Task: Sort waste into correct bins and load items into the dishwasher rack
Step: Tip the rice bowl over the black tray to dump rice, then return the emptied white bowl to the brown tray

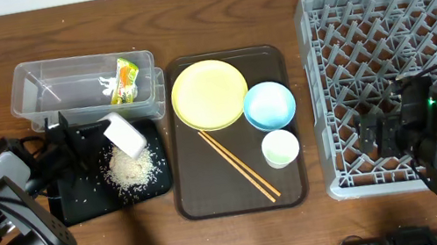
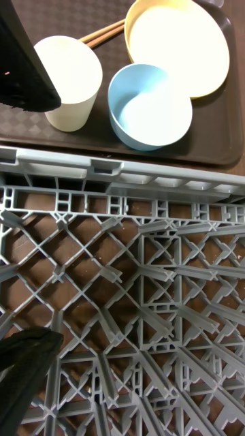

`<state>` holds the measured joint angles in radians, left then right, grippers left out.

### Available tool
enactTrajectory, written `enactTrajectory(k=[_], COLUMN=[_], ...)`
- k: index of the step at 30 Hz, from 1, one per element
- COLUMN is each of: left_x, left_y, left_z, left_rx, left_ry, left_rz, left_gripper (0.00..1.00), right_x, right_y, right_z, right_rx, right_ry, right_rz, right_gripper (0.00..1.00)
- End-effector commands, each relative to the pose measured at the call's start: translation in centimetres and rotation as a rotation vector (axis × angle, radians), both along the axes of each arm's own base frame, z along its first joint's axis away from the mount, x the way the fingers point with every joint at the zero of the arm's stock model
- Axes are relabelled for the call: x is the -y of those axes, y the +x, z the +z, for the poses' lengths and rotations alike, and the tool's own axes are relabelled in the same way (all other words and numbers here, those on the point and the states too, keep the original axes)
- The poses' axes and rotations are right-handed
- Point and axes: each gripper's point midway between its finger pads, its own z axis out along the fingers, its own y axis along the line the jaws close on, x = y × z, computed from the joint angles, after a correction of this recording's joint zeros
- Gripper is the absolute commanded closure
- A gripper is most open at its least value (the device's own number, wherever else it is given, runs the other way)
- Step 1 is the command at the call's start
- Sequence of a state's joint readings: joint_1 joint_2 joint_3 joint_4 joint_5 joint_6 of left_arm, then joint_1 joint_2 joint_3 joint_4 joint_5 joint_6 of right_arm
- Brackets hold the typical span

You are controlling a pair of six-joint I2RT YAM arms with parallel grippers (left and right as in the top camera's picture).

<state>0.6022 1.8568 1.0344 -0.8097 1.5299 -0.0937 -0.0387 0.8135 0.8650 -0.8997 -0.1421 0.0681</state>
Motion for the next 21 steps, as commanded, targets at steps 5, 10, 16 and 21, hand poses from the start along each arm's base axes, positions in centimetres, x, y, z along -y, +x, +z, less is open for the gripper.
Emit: enactTrajectory(k=[5,10,16,21], left_x=[0.3,2.9,8.7,11.7], left_y=[0.0,-0.4,-2.3,-4.4], left_z=[2.0,3.8,4.0,1.5], left_rx=[0.098,0.171,0.201,0.148], left_ry=[0.016,0.08,0.395,0.766], left_rz=[-0.004,-0.081,-0.281,-0.427], left_gripper=[0.94,0.94,0.94,0.94], right_x=[-0.4,-0.4,-0.4,-0.4], right_y=[0.0,0.0,0.0,0.0], right_z=[0.5,0.5,0.5,0.5], right_rx=[0.012,0.012,0.011,0.011], right_ry=[0.009,0.01,0.009,0.009], right_rz=[0.01,0.01,0.01,0.01], right_gripper=[0.01,0.01,0.01,0.01])
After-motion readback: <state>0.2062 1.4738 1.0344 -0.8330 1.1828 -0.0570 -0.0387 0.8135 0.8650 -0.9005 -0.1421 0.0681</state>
